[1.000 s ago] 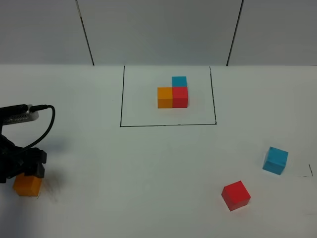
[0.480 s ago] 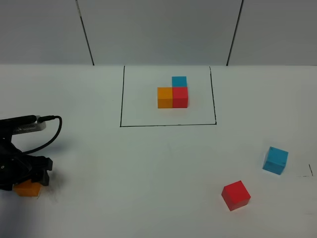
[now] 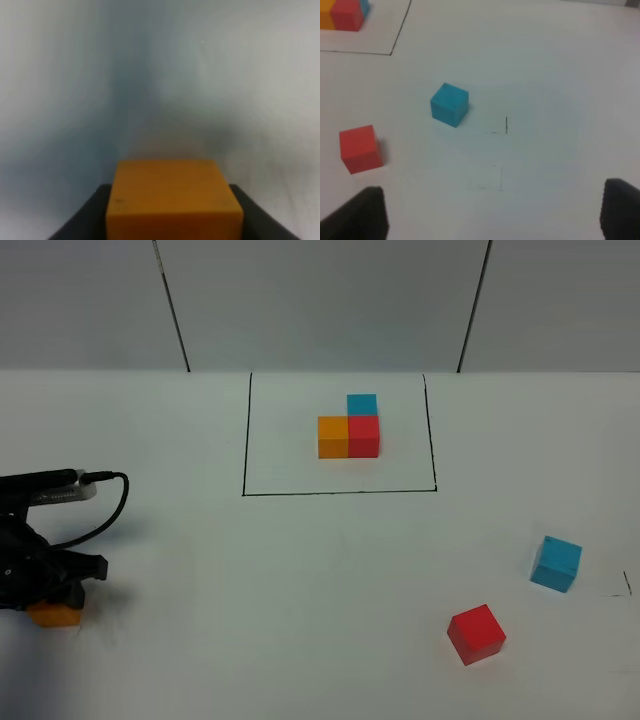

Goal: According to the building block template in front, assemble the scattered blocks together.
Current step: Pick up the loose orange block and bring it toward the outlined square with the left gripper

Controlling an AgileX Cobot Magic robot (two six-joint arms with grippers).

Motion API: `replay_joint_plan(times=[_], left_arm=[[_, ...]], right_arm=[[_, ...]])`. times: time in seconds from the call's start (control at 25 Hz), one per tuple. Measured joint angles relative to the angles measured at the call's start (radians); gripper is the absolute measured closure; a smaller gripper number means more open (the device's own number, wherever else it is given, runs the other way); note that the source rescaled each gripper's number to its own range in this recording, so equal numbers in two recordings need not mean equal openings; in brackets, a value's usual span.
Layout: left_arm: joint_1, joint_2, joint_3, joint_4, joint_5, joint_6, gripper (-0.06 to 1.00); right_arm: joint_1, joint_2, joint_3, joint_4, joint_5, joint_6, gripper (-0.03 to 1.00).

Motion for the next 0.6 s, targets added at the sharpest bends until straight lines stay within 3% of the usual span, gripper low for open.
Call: replay_joint_plan(times=[0.12, 0.36, 0.48, 0.6], left_arm=[[-0.059, 0.001, -0.094, 0.001, 0.076, 0.148, 0.92], [-0.271, 0.003, -0.345, -0.082, 0.280, 0.532, 0.92], [-0.381, 0.032, -0.473, -0.062, 0.382, 0.634, 0.92], [-0.492, 0.091, -0.574, 0.026, 0.434, 0.646, 0.92]], right_arm=[[0.000, 0.000, 0.000, 0.000, 0.000, 0.000, 0.24], [0.000, 0.000, 0.000, 0.000, 0.000, 0.000, 0.24], [0.000, 0.000, 0.000, 0.000, 0.000, 0.000, 0.24], [0.000, 0.000, 0.000, 0.000, 0.000, 0.000, 0.24]])
